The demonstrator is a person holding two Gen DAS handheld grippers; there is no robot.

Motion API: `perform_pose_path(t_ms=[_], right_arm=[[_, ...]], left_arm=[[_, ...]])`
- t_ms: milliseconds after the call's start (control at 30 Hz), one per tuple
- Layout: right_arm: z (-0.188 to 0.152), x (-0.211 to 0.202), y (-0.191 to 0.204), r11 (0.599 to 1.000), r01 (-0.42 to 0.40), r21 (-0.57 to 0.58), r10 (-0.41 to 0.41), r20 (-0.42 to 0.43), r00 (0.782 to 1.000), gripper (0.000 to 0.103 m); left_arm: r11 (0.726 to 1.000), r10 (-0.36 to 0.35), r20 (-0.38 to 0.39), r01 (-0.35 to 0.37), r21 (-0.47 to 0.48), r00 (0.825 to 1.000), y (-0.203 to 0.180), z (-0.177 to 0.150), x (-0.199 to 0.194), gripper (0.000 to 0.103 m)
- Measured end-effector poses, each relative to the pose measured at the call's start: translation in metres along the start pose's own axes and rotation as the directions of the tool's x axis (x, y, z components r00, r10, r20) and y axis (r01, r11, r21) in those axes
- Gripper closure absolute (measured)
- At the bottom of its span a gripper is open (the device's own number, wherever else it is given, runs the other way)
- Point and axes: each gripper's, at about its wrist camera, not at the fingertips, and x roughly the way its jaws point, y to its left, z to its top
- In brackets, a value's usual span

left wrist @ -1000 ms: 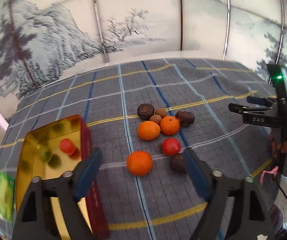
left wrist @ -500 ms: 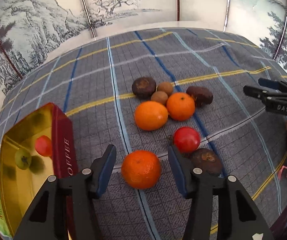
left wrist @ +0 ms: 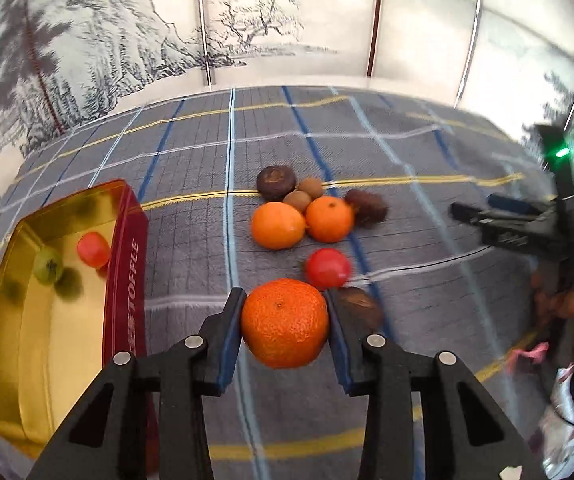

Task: Organize fruits
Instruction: 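Carry the orange into the gold tin and release it while the right gripper grasps a brown fruit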

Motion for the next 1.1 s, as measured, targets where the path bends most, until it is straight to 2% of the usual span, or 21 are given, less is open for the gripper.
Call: perform_pose_path(t_ms=[200,733,800,900,1000,1100], right_arm=[[0.000,0.000,0.003,1.000,0.004,-0.015,-0.004,-0.001,1.000,0.014],[-0.006,-0.004,0.016,0.997,0.045,-0.065,-0.045,-0.002,0.999,0.014],[-0.012,-0.011,0.024,0.998,-0.002,-0.068,0.002,-0.007,1.000,0.014],[-0.017,-0.026,0.045,0.989,-0.117,-0.093,0.116,-0.008,0.993,0.014],[-0.018,-0.046,0.072,0.965,-0.214,-0.149,0.218,0.011,0.976,0.014],[-0.019,-0.061,0.102,0.928,-0.308,-0.210,0.316,0.006,0.949,0.014]], left_arm=[[0.998,-0.024,0.015,0.025,-0.059,1.000,-0.001,-0.011,-0.030,0.068],[0.996,-0.004,0.065,0.009,-0.089,0.998,0.017,-0.034,-0.075,0.068],[0.996,0.000,0.068,0.006,-0.092,0.998,0.019,-0.037,-0.077,0.068],[0.995,-0.001,0.070,0.008,-0.100,0.998,0.023,-0.039,-0.080,0.068],[0.994,-0.002,0.072,0.010,-0.109,0.997,0.025,-0.041,-0.082,0.068],[0.993,-0.006,0.073,0.015,-0.116,0.997,0.026,-0.042,-0.083,0.068]])
